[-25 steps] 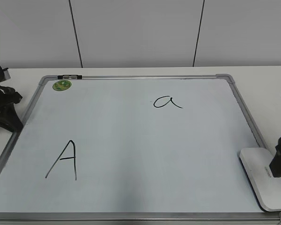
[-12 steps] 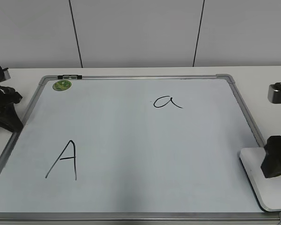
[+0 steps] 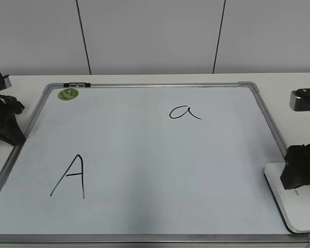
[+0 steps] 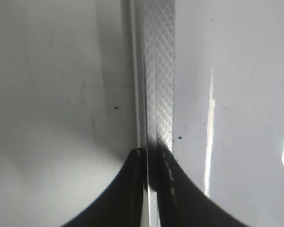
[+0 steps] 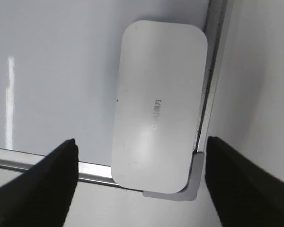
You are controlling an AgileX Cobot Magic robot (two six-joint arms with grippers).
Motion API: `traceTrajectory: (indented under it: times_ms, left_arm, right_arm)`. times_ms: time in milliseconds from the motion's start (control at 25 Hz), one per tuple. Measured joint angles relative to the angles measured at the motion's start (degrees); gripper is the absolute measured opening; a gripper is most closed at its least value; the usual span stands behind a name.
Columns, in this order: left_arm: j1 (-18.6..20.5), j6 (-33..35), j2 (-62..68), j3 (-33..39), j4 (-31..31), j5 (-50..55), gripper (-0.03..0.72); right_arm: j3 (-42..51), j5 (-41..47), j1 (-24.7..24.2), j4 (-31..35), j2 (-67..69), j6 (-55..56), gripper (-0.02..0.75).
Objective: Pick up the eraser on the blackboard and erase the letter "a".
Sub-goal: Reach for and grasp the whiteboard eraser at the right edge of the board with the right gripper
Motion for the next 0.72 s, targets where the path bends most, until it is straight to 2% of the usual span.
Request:
traceTrajectory:
  times_ms: [160,720]
  left_arm:
    - [0.0,0.0,0.0,0.0,0.0,0.0,0.035]
    - [0.0,0.0,0.0,0.0,0.0,0.0,0.035]
  right_arm:
    - [0.0,-0.24,0.0,-0.24,3.46,0.09,0.661]
    - [-0.43,-6.37,0.0,-1.53,12.15,0.8,0.662]
